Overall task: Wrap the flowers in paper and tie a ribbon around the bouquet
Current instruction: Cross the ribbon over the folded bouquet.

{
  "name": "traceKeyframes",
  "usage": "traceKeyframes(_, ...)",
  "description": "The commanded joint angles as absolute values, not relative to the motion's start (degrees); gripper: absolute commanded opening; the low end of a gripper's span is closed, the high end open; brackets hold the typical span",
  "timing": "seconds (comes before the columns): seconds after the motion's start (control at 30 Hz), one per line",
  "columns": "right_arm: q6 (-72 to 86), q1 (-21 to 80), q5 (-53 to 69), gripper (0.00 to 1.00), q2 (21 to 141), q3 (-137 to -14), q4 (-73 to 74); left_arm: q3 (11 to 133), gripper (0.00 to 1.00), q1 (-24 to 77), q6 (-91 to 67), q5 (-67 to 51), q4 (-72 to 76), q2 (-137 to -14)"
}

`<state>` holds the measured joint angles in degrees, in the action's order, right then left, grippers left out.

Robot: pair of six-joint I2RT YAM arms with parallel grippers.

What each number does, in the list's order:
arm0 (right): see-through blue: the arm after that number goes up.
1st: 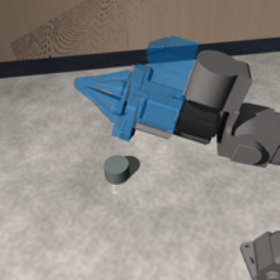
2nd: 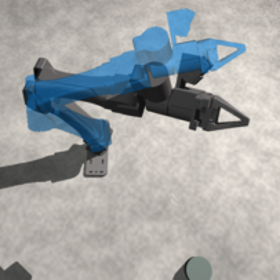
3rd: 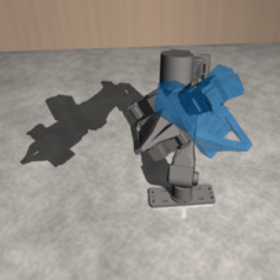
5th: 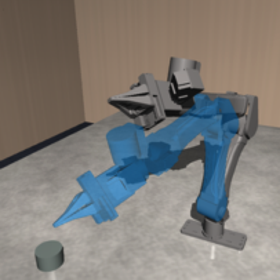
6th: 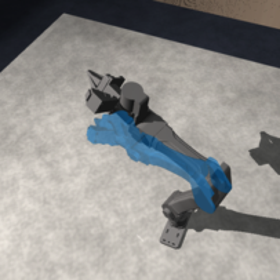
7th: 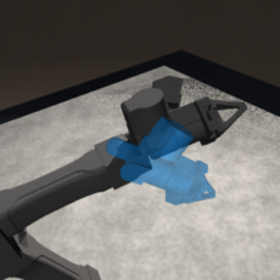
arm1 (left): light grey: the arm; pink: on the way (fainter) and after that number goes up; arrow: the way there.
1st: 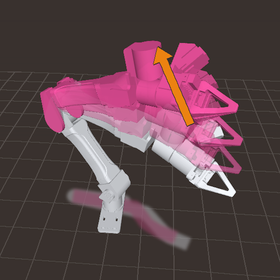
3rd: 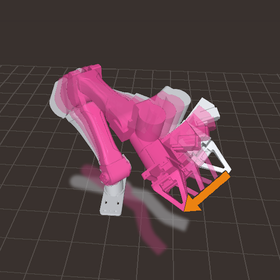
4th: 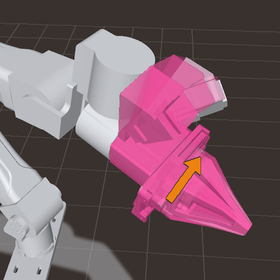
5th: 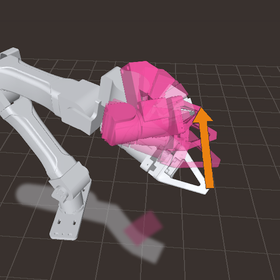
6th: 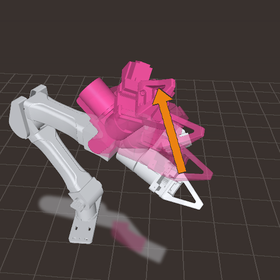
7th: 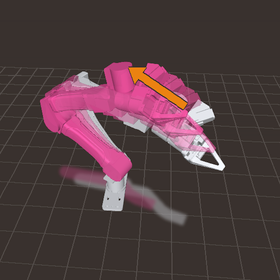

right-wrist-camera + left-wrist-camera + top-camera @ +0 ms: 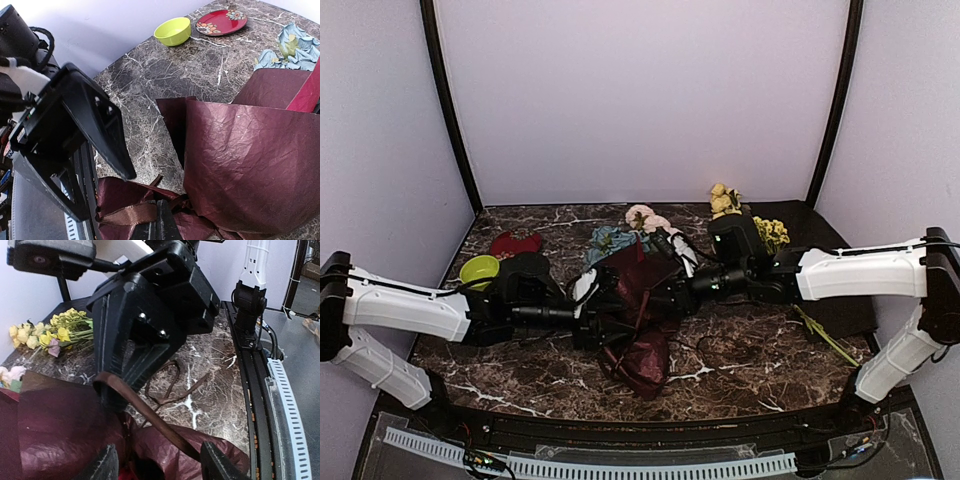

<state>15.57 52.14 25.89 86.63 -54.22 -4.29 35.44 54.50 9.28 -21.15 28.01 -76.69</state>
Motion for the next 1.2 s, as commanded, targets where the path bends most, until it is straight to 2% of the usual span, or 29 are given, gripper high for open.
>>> traceKeyframes(0.0, 15.91, 51.60, 26.24, 0.00, 86.93, -55.50, -7.12, 35.25, 0.64, 53.67, 8.18, -31.18, 33.78, -77.81)
traceKeyframes(0.07, 15.85, 51.52, 26.63, 0.00, 87.00, -55.45, -7.25, 36.26, 0.63, 53.55, 8.09, -27.39, 33.71, -79.80)
traceKeyframes(0.17, 15.69, 51.50, 27.40, 0.00, 87.08, -55.74, -6.86, 38.70, 0.51, 51.85, 6.64, -23.09, 33.03, -83.90)
traceKeyframes(0.3, 15.73, 51.51, 27.42, 0.00, 86.84, -55.38, -7.21, 38.31, 0.47, 50.02, 5.62, -25.92, 38.88, -87.42)
traceKeyframes(0.5, 15.83, 51.50, 28.07, 0.00, 86.59, -55.24, -7.50, 40.34, 0.40, 49.92, 4.91, -28.46, 39.87, -91.11)
traceKeyframes(0.63, 15.78, 51.50, 28.21, 0.00, 86.66, -55.44, -7.57, 40.42, 0.32, 49.92, 4.67, -30.79, 41.62, -92.44)
traceKeyframes(0.73, 15.64, 51.51, 28.26, 0.00, 86.58, -55.42, -7.71, 40.28, 0.22, 49.92, 4.81, -30.58, 42.47, -93.27)
traceKeyframes(0.9, 15.69, 51.50, 28.44, 0.00, 86.47, -55.65, -7.27, 41.00, 0.20, 49.92, 4.93, -31.52, 41.89, -94.84)
traceKeyframes(1.0, 15.98, 51.50, 28.14, 0.00, 86.31, -55.59, -6.98, 41.18, 0.00, 49.92, 5.22, -31.64, 42.03, -95.35)
traceKeyframes(1.03, 15.99, 51.50, 27.48, 0.00, 86.31, -55.84, -6.10, 41.00, 0.00, 49.92, 5.19, -31.46, 42.39, -95.36)
traceKeyframes(1.1, 16.11, 51.50, 23.13, 0.15, 85.84, -56.98, -0.88, 40.55, 0.00, 49.93, 4.94, -31.16, 42.99, -94.93)
traceKeyframes(1.17, 17.37, 51.37, 14.10, 0.25, 84.62, -57.96, 6.05, 40.20, 0.00, 50.00, 5.24, -30.38, 43.06, -94.50)
